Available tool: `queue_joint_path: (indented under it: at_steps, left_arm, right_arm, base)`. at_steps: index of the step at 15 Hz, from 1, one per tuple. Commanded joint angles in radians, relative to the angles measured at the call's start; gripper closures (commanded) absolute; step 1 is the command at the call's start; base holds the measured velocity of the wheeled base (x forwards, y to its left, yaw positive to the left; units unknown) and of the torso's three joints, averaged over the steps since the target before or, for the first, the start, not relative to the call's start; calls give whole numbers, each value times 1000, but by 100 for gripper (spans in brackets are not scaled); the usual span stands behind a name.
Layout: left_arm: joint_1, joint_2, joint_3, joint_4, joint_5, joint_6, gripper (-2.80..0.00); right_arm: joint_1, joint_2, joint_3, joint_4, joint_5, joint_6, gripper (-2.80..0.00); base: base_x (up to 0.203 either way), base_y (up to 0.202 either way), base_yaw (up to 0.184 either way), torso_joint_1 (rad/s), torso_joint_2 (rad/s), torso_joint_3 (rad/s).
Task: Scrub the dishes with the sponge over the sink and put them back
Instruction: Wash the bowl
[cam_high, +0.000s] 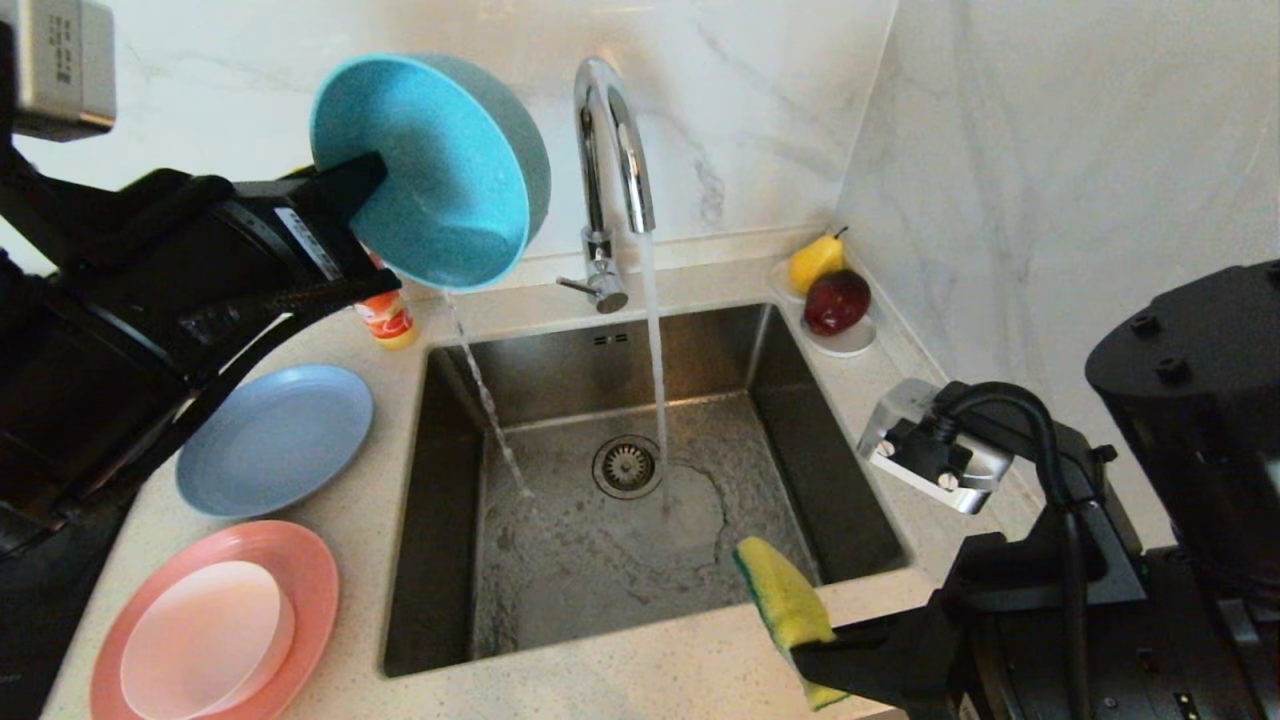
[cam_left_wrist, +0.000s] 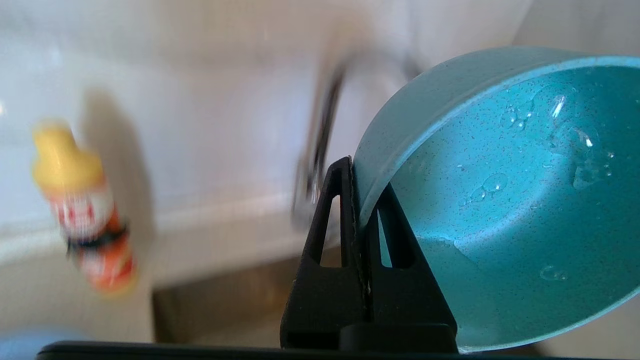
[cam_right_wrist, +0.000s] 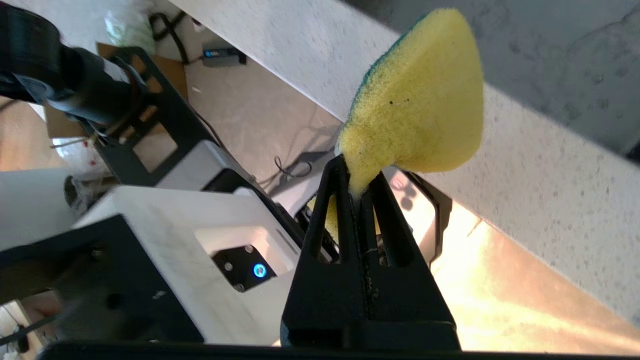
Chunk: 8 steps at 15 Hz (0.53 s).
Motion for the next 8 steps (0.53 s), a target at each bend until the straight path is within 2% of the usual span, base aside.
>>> queue_joint_path:
  at_steps: [1, 2, 3, 4, 6, 8]
  left_arm:
    - [0, -45, -38, 356, 2, -15, 0]
    - [-1, -63, -76, 500, 1, -47, 0]
    - [-3, -85, -118, 639, -3, -108, 0]
    - [-13, -104, -135, 716, -10, -139, 0]
    - [-30, -118, -146, 843, -25, -152, 0]
    - [-76, -114, -143, 891, -28, -159, 0]
  right_arm:
    - [31, 5, -46, -4, -8, 2, 0]
    - [38, 10, -71, -4, -12, 3, 0]
    - [54, 13, -116, 3, -13, 0, 0]
    - [66, 14, -142, 4, -13, -4, 0]
    - [91, 19, -182, 5, -6, -5, 0]
    - [110, 24, -199, 5, -5, -6, 0]
  base:
    - [0, 0, 0, 0, 0, 0]
    - [0, 0, 0, 0, 0, 0]
    - [0, 0, 0, 0, 0, 0]
    - [0, 0, 0, 0, 0, 0]
    - [0, 0, 0, 0, 0, 0]
    - [0, 0, 0, 0, 0, 0]
